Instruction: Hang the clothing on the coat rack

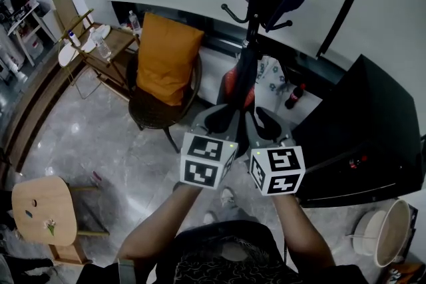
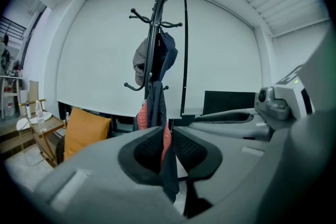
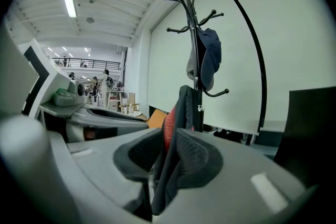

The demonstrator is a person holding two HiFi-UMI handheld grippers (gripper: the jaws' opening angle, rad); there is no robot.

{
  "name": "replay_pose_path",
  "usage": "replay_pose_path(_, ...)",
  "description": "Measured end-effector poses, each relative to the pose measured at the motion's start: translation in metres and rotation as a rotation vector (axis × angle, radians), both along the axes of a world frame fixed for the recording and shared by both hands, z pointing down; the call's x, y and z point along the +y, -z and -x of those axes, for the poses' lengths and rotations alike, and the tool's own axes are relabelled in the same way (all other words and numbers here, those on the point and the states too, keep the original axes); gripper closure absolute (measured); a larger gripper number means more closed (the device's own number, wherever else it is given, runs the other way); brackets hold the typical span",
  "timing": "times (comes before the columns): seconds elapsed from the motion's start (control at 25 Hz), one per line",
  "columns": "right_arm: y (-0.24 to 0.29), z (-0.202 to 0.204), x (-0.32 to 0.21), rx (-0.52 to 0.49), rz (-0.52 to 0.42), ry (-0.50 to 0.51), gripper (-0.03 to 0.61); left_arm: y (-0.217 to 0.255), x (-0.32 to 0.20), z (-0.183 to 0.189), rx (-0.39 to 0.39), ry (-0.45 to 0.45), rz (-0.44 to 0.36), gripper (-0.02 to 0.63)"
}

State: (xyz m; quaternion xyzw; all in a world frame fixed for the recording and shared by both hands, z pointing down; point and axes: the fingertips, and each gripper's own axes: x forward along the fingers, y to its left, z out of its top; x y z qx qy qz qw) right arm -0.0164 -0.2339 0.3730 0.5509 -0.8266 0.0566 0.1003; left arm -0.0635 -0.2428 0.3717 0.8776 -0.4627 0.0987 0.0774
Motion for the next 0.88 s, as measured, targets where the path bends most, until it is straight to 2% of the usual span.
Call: replay_pose_path(0.88,0.009,0.01,0.05,0.009,-0.015,-0.033,0.57,-0.004,0.048,0.006,-0.003,-0.076,-0.01,0.583)
